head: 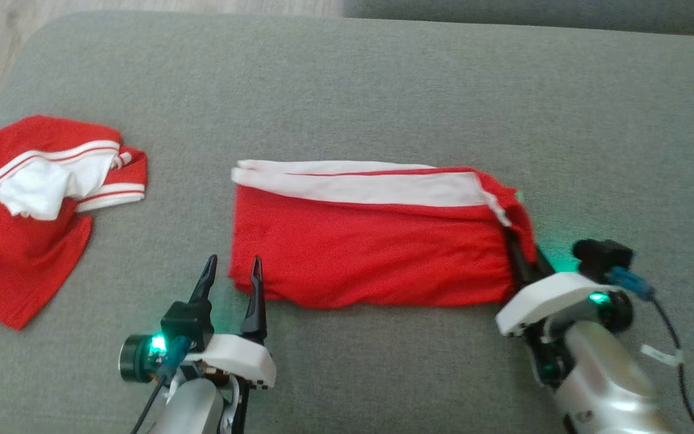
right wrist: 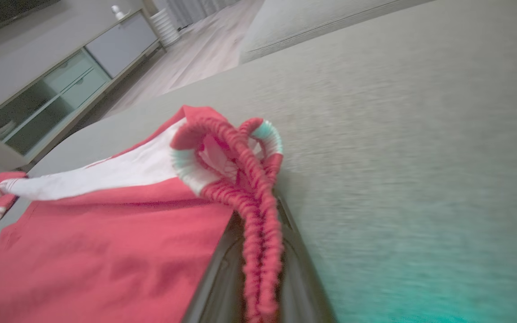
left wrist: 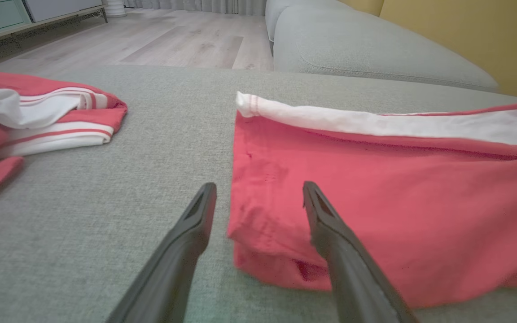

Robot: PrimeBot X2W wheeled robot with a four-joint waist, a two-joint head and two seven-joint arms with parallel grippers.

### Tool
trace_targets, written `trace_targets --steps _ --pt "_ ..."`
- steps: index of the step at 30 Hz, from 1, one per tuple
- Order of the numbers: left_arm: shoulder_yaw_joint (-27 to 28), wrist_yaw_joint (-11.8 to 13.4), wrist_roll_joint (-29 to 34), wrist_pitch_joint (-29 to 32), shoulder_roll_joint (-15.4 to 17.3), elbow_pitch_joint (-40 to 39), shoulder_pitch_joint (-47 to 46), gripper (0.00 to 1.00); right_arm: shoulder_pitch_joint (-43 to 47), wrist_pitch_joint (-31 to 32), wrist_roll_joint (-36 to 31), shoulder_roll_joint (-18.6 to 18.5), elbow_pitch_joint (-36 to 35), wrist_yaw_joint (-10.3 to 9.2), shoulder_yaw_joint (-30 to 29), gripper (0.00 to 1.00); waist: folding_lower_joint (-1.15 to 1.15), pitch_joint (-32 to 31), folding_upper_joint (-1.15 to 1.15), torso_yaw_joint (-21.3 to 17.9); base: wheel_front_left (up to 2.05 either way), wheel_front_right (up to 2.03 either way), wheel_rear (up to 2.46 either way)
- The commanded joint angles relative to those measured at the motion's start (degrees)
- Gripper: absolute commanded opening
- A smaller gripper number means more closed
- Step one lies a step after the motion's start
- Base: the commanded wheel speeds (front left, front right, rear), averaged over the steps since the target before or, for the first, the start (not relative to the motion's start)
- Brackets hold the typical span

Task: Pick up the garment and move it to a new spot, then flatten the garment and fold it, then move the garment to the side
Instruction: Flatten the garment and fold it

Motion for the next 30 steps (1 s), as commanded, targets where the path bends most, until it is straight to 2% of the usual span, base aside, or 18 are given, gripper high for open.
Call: trace_targets --steps 1,7,10,13,18,19,23,26,30 --pt "2.16 -0.07 0.66 -0.55 0.45 -1.71 0.27 1.0 0.72 -0.43 1.03 -1.71 0.63 -0.04 -0.61 0.0 0.0 -0.5 0.0 -0.64 0.0 0.0 0.0" --pt "1.91 -0.57 0.62 -0.55 0.45 -1.63 1.49 1.0 1.3 -0.74 2.69 -7.72 -0.78 -0.04 -6.99 0.0 0.0 -1.87 0.0 -3.37 0.0 0.0 0.0" --pt "1.18 -0.65 0.22 -0.56 0.45 -1.44 1.87 1.0 1.6 -0.76 3.32 -8.99 -2.71 -0.04 -8.15 0.0 0.0 -2.3 0.0 -4.34 0.0 0.0 0.0" --pt "0.27 -0.69 -0.29 -0.56 0.45 -1.03 2.12 1.0 1.99 0.55 5.86 -7.54 -6.47 -0.04 -6.12 0.0 0.0 -2.67 0.0 -4.62 0.0 0.0 0.0" --pt "-1.92 -0.72 -1.27 -0.56 0.45 -0.55 2.55 1.0 3.3 6.17 12.9 -3.83 -16.89 -0.04 0.45 0.0 0.0 -3.16 0.0 -3.02 0.0 0.0 0.0" --pt "-1.92 -0.72 -1.27 -0.56 0.45 -0.55 2.55 1.0 3.3 6.17 12.9 -3.83 -16.89 -0.04 0.45 0.0 0.0 -3.16 0.0 -3.02 0.0 0.0 0.0" --pt "-3.22 -0.37 -1.89 -0.56 0.45 0.02 2.82 1.0 4.11 10.51 16.31 -2.2 -23.37 -0.04 4.92 0.0 0.0 -3.36 0.0 -0.05 0.0 0.0 0.0" --pt "-4.06 -0.4 -2.0 -0.56 0.45 0.52 2.97 1.0 4.02 11.96 16.32 -1.32 -24.5 -0.04 6.25 0.0 0.0 -3.42 0.0 2.92 0.0 0.0 0.0" --pt "-5.0 -0.29 -2.08 -0.56 0.45 0.67 3.08 1.0 2.61 11.74 14.15 -0.31 -22.09 -0.04 5.85 0.0 0.0 -3.24 0.0 6.89 0.0 0.0 0.0"
